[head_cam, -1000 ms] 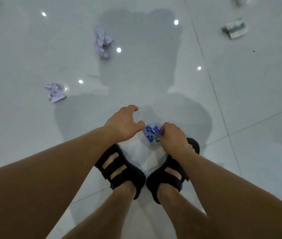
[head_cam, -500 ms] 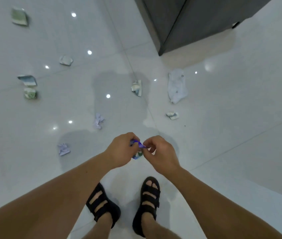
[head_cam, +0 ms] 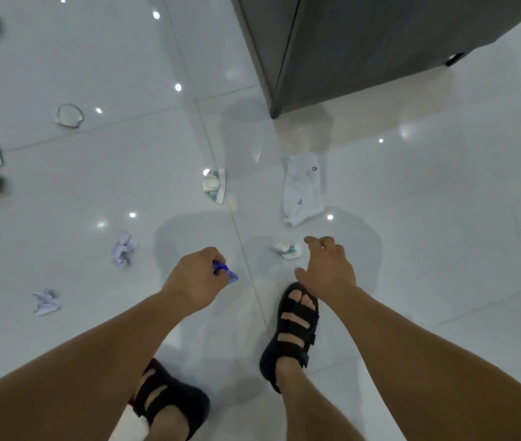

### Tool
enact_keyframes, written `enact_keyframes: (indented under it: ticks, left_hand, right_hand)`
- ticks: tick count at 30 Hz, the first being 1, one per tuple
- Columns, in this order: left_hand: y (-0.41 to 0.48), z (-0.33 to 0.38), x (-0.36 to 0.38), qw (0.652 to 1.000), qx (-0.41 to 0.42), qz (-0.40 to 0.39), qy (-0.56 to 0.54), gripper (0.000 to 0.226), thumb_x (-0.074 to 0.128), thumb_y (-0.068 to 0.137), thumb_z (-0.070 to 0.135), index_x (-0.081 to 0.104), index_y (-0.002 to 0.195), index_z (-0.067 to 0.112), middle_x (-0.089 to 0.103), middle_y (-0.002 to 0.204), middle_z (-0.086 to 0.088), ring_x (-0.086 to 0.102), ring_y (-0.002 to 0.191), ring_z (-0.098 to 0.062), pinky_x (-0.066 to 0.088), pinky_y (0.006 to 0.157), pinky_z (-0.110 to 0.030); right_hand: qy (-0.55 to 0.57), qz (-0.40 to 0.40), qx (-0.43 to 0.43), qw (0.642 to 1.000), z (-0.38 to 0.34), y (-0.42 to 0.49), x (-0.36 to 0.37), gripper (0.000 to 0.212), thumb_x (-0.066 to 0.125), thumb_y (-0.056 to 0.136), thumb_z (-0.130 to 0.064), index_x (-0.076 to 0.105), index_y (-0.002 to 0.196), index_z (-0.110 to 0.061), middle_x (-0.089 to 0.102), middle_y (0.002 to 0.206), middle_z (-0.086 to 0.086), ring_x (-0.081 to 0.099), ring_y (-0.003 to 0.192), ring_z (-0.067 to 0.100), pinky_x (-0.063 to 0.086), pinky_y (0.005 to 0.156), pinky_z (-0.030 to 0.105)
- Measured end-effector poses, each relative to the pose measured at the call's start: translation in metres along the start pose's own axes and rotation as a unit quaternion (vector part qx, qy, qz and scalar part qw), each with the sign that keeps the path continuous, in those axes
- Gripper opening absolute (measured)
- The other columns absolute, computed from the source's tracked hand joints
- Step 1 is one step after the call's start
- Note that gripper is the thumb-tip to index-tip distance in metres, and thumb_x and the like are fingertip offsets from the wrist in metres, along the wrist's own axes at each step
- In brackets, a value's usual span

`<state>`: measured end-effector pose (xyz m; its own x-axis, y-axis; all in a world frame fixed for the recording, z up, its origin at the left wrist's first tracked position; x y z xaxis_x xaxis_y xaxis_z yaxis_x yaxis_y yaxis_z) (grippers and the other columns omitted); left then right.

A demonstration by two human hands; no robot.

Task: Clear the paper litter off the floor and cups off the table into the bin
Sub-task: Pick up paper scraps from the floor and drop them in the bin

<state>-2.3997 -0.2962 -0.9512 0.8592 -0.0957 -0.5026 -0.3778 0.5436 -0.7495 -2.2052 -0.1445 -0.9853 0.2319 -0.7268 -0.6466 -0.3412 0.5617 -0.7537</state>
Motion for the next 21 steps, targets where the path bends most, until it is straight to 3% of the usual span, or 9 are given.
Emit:
enact_keyframes:
  ticks: [6,10,13,16,21]
  left_hand:
    - [0.076,-0.015,0.055,0.999,0.032,-0.002,-0.018,0.005,0.055,0.091,0.017,0.058,0.092,0.021,0.054,0.073,0.021,0.058,0.065,0.009,0.037,0.051,-0.005]
    - [0.107,-0.05,0.078,1.0,0.007,0.013,-0.009,0.011,0.056,0.091,0.021,0.06,0.1,0.017,0.06,0.088,0.002,0.057,0.081,-0.017,0.047,0.071,-0.026]
    - [0.112,-0.071,0.084,1.0,0.0,0.013,-0.018,0.008,0.055,0.091,0.02,0.06,0.097,0.018,0.058,0.085,0.004,0.055,0.077,-0.013,0.042,0.065,-0.023]
    - [0.099,-0.079,0.072,0.999,-0.011,0.019,-0.024,0.004,0.053,0.091,0.018,0.056,0.092,0.02,0.058,0.083,0.006,0.054,0.074,-0.011,0.039,0.06,-0.019]
    - [0.045,-0.048,0.006,0.998,-0.021,0.044,-0.043,0.007,0.053,0.091,0.019,0.058,0.096,0.017,0.065,0.093,-0.001,0.059,0.083,-0.018,0.051,0.076,-0.031]
  right_hand:
    - [-0.032,-0.015,-0.061,0.998,-0.002,0.085,0.052,0.071,0.06,0.089,-0.035,0.024,0.149,-0.028,0.029,0.146,0.006,0.032,0.13,0.027,0.044,0.092,0.038]
    - [-0.062,-0.014,-0.061,0.996,-0.005,0.124,0.098,0.059,0.058,0.09,-0.024,0.033,0.144,-0.022,0.033,0.137,0.008,0.035,0.122,0.028,0.045,0.081,0.037]
    - [-0.084,0.017,-0.054,0.995,-0.001,0.136,0.113,0.041,0.054,0.093,-0.015,0.044,0.132,-0.014,0.039,0.129,0.011,0.038,0.115,0.028,0.039,0.073,0.031]
    - [-0.067,0.02,-0.075,0.995,-0.011,0.123,0.106,0.033,0.054,0.092,-0.018,0.05,0.124,-0.012,0.047,0.122,0.011,0.043,0.11,0.027,0.033,0.071,0.03]
    - [-0.077,0.048,-0.181,0.979,-0.073,0.06,0.035,0.027,0.052,0.093,-0.022,0.052,0.119,-0.017,0.052,0.116,0.003,0.046,0.104,0.021,0.034,0.069,0.029]
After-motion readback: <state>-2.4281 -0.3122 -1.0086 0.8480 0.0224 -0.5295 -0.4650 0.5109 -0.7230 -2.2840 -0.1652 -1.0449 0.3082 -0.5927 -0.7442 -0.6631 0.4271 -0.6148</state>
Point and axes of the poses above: each hand's wrist, its own y-axis towards the middle knuckle, its own x-axis out of the palm, z = x × y, the point moved 1 cm from there along y, towards the middle knuckle
